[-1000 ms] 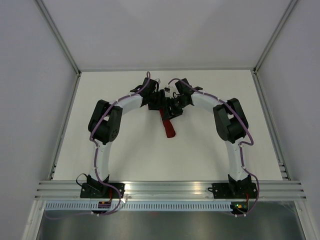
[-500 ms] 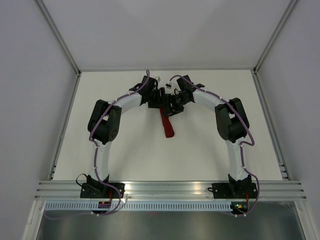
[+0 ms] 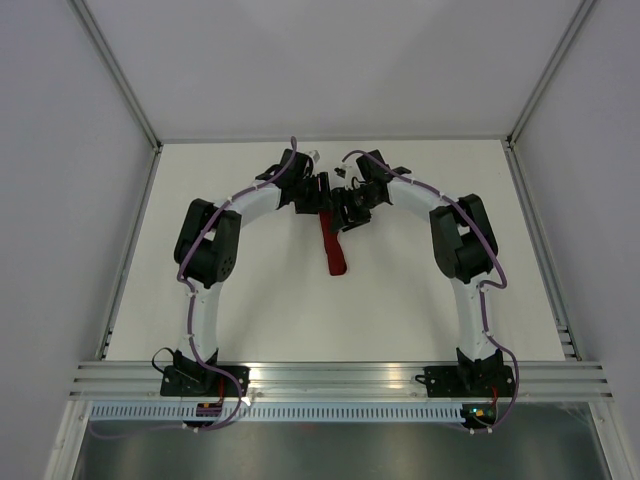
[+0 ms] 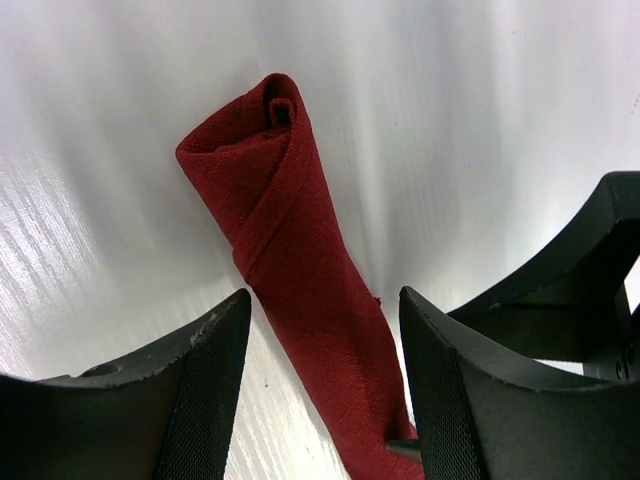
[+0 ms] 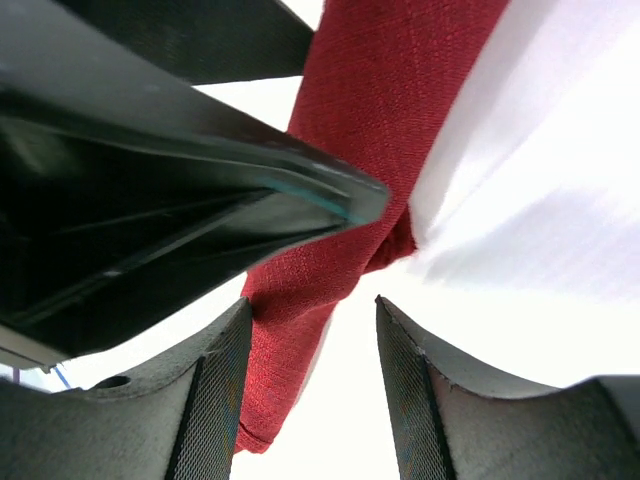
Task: Fold the napkin, place the utensils inside, and roll it up
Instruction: Roll the napkin with the utensil
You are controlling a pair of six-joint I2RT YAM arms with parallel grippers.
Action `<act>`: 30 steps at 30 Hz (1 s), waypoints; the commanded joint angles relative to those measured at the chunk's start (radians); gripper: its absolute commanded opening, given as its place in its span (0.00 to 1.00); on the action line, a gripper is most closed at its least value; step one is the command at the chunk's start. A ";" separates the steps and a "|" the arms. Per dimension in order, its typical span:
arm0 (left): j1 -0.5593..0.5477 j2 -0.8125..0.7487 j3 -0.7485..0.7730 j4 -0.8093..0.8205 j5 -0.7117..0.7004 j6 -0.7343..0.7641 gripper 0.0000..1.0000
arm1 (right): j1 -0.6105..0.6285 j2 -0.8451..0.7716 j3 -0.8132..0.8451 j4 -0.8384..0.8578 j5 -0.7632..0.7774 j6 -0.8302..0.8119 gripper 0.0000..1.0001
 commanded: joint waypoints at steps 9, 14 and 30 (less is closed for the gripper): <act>0.014 -0.022 0.029 -0.007 0.048 0.040 0.65 | -0.029 0.042 0.013 -0.023 0.046 -0.005 0.55; 0.016 -0.027 0.026 -0.006 0.053 0.045 0.65 | -0.032 0.054 0.006 -0.014 0.070 -0.014 0.54; 0.019 -0.030 0.006 0.003 0.070 0.046 0.65 | -0.045 0.086 -0.010 -0.004 0.124 -0.033 0.52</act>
